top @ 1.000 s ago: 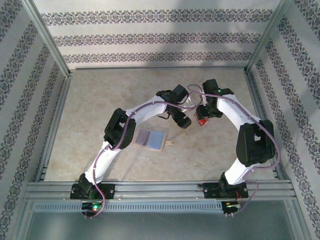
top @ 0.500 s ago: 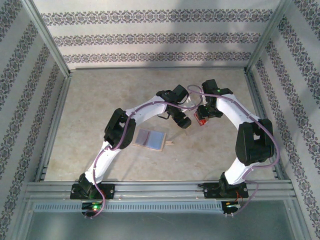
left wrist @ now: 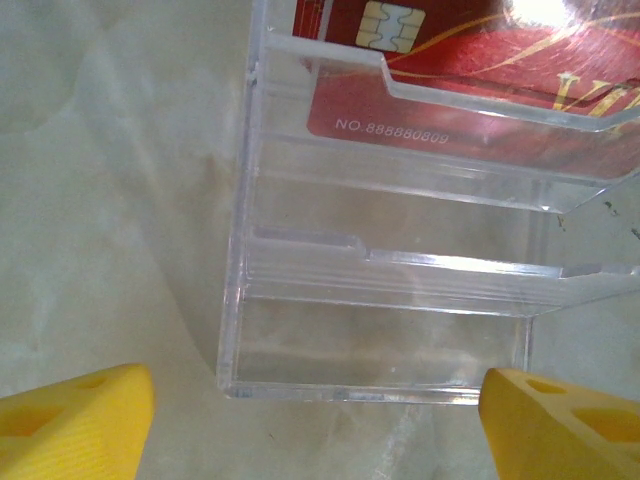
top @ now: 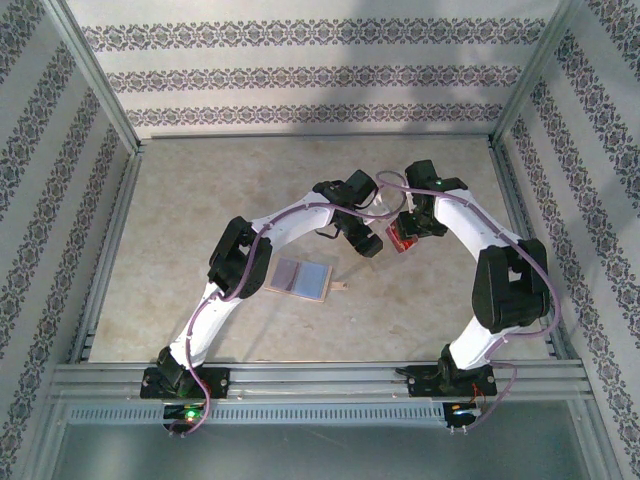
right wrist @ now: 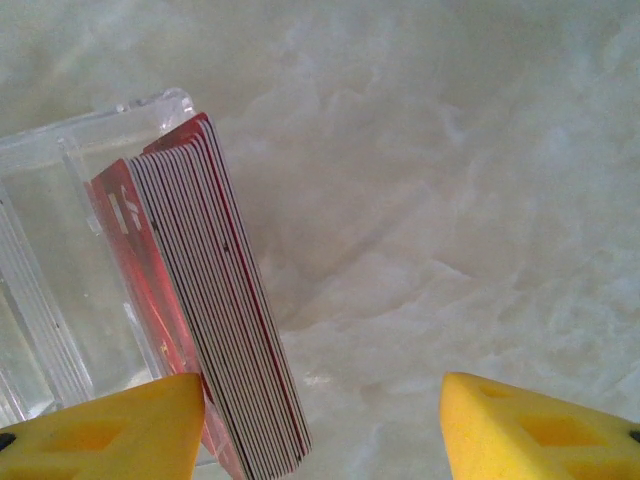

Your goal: Put the credit cards into the card holder

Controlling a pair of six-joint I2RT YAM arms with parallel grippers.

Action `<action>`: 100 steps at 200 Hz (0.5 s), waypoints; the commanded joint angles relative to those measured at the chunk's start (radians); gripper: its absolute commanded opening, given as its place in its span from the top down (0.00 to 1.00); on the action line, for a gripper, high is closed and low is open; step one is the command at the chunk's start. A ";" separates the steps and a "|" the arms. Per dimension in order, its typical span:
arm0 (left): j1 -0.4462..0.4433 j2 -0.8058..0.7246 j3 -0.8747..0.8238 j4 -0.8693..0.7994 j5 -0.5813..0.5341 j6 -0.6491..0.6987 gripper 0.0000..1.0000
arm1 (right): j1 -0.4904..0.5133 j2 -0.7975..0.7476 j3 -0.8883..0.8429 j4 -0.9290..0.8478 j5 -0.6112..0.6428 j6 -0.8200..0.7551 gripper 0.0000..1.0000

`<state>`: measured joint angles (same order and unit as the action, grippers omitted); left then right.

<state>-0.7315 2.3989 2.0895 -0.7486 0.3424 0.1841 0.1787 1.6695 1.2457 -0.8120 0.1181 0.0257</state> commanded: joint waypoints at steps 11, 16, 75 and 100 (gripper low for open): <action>-0.013 0.023 -0.023 -0.044 -0.046 0.031 0.16 | -0.002 -0.016 -0.020 -0.017 -0.011 -0.018 0.36; -0.014 0.025 -0.023 -0.045 -0.045 0.032 0.16 | -0.003 -0.013 -0.022 -0.016 -0.012 -0.018 0.36; -0.017 0.022 -0.023 -0.044 -0.054 0.038 0.16 | -0.005 -0.019 -0.011 -0.028 0.027 -0.019 0.39; -0.019 0.020 -0.026 -0.044 -0.059 0.037 0.16 | -0.004 -0.031 -0.014 -0.030 0.031 -0.021 0.44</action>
<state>-0.7322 2.3985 2.0892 -0.7486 0.3389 0.1909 0.1791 1.6691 1.2350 -0.8124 0.1158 0.0181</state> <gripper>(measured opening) 0.845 0.585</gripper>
